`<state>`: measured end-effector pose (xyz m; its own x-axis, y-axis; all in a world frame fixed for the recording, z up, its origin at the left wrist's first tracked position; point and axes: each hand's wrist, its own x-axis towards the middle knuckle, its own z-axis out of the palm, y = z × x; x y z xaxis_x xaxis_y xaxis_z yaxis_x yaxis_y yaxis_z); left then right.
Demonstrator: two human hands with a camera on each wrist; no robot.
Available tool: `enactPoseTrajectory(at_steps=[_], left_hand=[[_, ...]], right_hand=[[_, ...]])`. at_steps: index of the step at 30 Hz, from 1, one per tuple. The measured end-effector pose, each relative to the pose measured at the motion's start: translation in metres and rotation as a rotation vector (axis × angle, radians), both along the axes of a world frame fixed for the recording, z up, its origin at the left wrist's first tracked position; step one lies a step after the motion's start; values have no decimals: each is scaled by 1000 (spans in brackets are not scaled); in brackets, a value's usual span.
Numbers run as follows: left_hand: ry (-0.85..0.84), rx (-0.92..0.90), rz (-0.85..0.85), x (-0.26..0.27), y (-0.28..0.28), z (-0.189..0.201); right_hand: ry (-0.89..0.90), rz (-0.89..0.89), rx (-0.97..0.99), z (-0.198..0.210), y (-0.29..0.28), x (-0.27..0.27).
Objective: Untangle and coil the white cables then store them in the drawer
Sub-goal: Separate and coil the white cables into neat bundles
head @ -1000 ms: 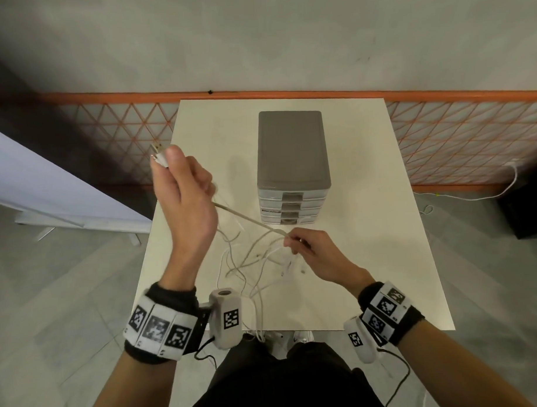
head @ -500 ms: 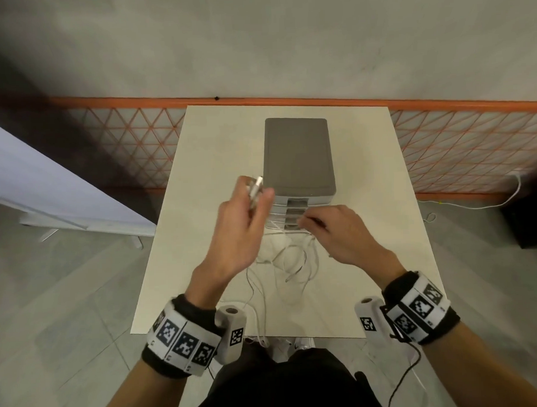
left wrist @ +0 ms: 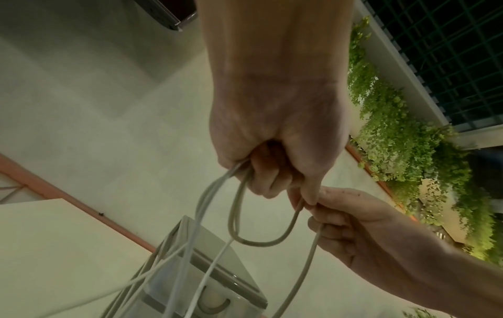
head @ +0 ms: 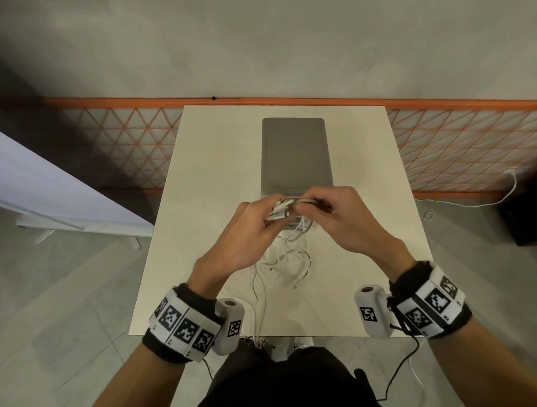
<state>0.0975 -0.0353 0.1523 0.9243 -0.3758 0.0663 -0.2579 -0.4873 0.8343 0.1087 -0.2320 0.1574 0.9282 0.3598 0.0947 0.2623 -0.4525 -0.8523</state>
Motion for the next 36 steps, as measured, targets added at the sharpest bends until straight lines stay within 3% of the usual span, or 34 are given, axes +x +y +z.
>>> enactPoseTrajectory(at_steps=[5, 11, 13, 15, 17, 20, 24, 31, 36], left_hand=[[-46, -137, 114, -5, 10, 7], [-90, -496, 297, -16, 43, 30], [-54, -319, 330, -16, 60, 25], [-41, 86, 328, -13, 75, 15], [3, 326, 392, -12, 79, 9], [-1, 341, 470, -16, 64, 12], [-73, 294, 282, -19, 28, 16], [-27, 333, 169, -8, 2, -11], [-49, -6, 184, -13, 13, 2]], right_hand=[[13, -11, 101, -24, 6, 1], [175, -50, -74, -110, -3, -4], [188, -66, -111, -119, -10, -5], [158, -74, -145, -113, -13, -4], [50, -55, -237, -98, -17, 0], [-90, -15, -516, -73, -17, 7], [-140, -16, -672, -47, -7, 9], [-121, 5, -408, -20, 4, 8], [-86, 52, -172, -25, 5, 4]])
